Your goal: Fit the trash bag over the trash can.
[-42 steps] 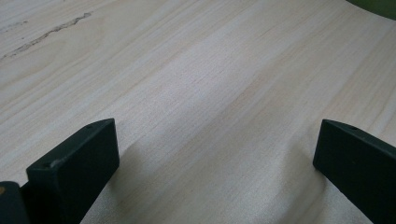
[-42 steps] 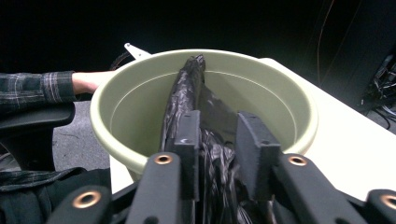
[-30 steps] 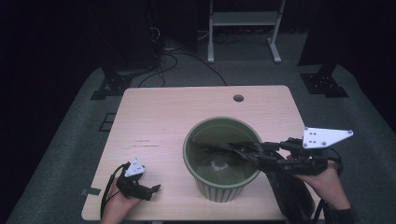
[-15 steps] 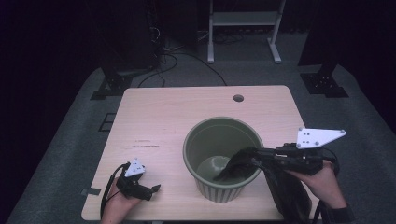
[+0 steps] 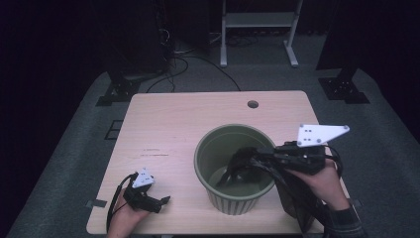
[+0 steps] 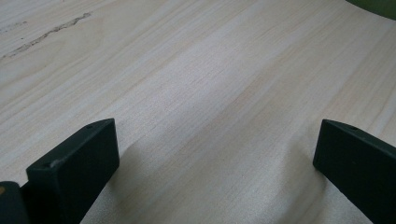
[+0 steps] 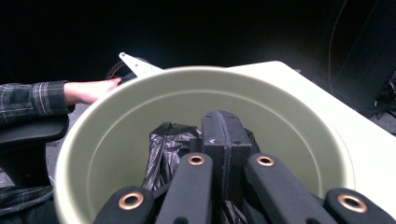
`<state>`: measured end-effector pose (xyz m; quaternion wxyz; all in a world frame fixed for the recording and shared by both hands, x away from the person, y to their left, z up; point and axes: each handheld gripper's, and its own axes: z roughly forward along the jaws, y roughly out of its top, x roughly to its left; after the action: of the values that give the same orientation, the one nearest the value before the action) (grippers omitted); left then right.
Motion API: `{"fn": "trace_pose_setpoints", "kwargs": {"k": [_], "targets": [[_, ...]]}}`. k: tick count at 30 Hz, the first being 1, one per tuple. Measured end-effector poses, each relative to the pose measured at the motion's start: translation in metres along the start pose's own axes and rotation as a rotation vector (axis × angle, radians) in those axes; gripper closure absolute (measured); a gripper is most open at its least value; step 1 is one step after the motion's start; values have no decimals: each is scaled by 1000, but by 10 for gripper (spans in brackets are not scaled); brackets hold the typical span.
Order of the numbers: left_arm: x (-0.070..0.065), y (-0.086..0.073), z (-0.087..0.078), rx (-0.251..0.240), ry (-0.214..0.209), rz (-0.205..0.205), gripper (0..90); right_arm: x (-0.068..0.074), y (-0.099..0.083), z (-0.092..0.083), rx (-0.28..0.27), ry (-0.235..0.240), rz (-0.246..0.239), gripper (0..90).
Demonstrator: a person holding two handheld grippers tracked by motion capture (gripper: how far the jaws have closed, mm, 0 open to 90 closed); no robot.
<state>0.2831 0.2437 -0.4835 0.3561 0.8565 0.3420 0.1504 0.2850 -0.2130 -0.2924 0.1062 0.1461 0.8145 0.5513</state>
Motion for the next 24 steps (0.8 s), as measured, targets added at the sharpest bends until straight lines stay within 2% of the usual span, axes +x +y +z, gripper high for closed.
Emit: {"fn": "trace_pose_setpoints", "kwargs": {"k": [3, 4, 6, 8, 9, 12, 13, 14, 17, 18, 22, 23, 24], "targets": [[0, 0, 0, -2, -1, 1, 0, 1, 12, 17, 21, 5, -20, 900], [0, 0, 0, -2, -1, 1, 0, 1, 12, 17, 21, 5, -20, 900], [0, 0, 0, -1, -2, 2, 0, 3, 23, 32, 55, -1, -40, 897], [0, 0, 0, -1, -3, 3, 0, 4, 25, 36, 68, -5, -46, 871], [0, 0, 0, -1, -3, 3, 0, 5, 27, 39, 72, -6, -49, 772], [0, 0, 0, -1, -3, 3, 0, 6, 28, 35, 55, -18, -41, 723], [0, 0, 0, -1, -4, 4, 0, 5, 27, 27, 41, -32, -36, 681], [0, 0, 0, -1, -4, 3, 0, 5, 27, 27, 41, -32, -36, 681], [0, 0, 0, -1, -4, 4, 0, 4, 21, 5, 12, -53, -19, 671], [0, 0, 0, -1, -4, 4, 0, 4, 21, 5, 12, -53, -19, 671], [0, 0, 0, -2, -3, 3, 0, 4, 7, -16, -1, -70, 3, 660], [0, 0, 0, -2, -2, 3, 0, 4, -2, -25, -12, -85, 16, 659], [0, 0, 0, -1, -3, 3, 0, 4, -2, -25, -12, -85, 16, 659]]}}
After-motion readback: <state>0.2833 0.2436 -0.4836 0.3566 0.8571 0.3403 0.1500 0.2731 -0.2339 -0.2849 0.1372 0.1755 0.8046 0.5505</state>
